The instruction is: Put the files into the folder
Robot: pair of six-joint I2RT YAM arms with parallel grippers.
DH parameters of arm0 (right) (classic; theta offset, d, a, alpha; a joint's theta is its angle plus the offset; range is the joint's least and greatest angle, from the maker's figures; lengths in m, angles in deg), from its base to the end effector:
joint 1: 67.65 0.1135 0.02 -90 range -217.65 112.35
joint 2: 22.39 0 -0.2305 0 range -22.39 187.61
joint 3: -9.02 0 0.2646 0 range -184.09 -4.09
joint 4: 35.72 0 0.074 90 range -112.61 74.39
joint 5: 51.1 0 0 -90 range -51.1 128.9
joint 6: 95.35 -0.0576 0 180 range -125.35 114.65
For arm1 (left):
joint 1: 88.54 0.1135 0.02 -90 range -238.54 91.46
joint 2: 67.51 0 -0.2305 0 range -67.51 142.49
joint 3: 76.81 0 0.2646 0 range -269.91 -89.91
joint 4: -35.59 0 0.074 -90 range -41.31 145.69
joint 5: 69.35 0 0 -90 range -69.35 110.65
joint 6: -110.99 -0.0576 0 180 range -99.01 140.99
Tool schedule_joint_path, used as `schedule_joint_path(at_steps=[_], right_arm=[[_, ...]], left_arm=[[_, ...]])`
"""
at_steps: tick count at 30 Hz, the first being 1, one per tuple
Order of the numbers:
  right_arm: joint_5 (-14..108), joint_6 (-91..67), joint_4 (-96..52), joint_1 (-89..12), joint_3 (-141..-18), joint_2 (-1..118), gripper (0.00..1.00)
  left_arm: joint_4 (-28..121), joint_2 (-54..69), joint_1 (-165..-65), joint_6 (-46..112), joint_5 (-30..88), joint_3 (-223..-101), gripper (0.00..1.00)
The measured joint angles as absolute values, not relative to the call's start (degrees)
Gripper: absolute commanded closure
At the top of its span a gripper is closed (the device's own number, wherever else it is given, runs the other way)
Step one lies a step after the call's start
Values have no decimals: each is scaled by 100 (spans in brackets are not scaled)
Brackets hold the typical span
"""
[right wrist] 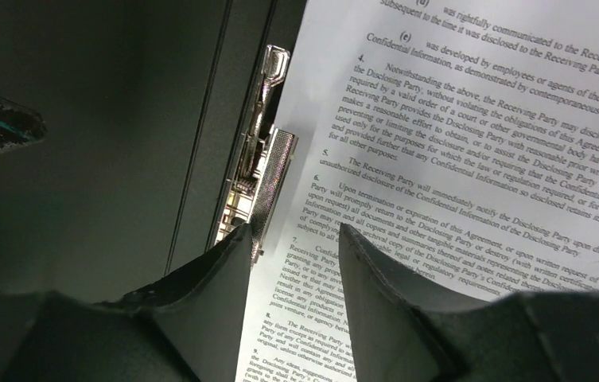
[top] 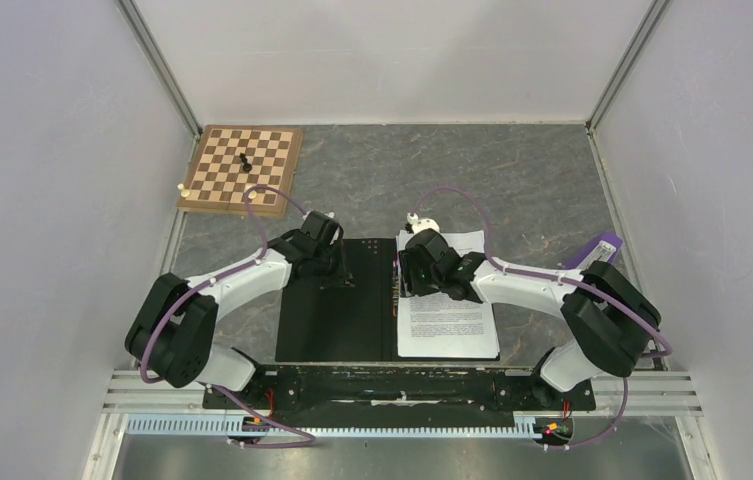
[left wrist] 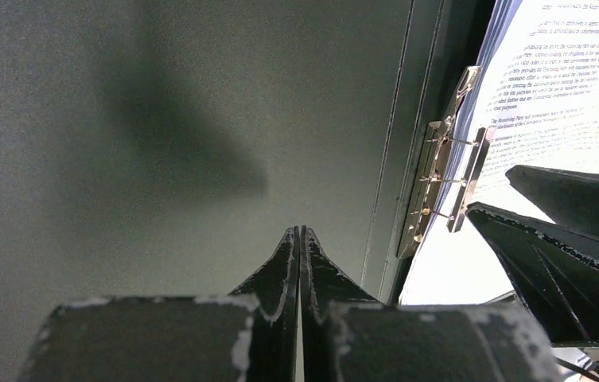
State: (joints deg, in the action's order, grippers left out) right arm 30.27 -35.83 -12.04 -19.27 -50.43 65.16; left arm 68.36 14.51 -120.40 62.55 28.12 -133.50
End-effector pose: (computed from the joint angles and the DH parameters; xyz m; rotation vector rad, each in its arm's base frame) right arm 0.2220 0.2369 0.1163 -0.3249 2.4841 0.4052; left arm 0.2478 -0.1628 0.1173 -0.1786 2.7023 -0.6043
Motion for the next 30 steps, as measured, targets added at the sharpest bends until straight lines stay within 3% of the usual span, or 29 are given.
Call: schedule_joint_path(at_steps=[18,30], right_arm=[[3115,-3811,-1580,-1767,-5011,6682,81],[3174,-3957,-1987,-1739,-4659,6505,84]], left_arm=[[6814,1451,-11944,6255,2901,-13333,98],[6728,1711,-11937,6306,2991,-13333,98]])
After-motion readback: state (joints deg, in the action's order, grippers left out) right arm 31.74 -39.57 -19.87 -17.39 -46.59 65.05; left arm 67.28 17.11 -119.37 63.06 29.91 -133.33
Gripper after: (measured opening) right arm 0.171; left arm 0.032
